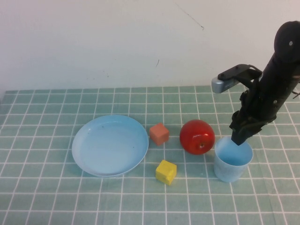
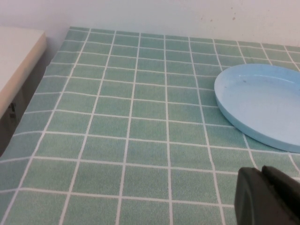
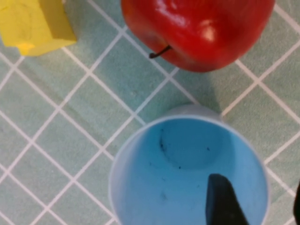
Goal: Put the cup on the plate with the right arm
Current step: Pick up the cup from the table
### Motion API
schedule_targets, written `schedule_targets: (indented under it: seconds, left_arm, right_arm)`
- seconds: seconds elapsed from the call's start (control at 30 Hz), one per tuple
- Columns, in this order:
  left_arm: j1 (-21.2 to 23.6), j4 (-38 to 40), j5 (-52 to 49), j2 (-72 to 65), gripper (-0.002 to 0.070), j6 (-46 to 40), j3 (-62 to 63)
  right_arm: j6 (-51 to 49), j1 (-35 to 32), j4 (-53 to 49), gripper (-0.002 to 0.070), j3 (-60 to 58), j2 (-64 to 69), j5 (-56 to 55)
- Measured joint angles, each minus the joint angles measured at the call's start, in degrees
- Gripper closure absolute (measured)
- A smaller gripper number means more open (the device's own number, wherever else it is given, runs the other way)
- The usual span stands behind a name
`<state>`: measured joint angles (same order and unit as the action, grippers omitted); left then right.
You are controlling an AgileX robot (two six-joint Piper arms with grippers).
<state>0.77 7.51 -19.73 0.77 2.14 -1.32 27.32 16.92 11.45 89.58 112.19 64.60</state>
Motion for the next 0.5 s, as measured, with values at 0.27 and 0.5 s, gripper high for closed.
schedule_targets:
  seconds: [0.27,0.5]
  left_arm:
    - [0.00,0.00,0.00,0.00,0.0678,0.00,0.00]
    - [0.00,0.00,0.00,0.00,0.0678,0.00,0.00]
  right_arm:
    - [-0.13,0.00,-0.44,0.0360,0.05,4.48,-0.71]
    - [-0.02,0.00,-0.78,0.0560,0.13,8.43,-0.83]
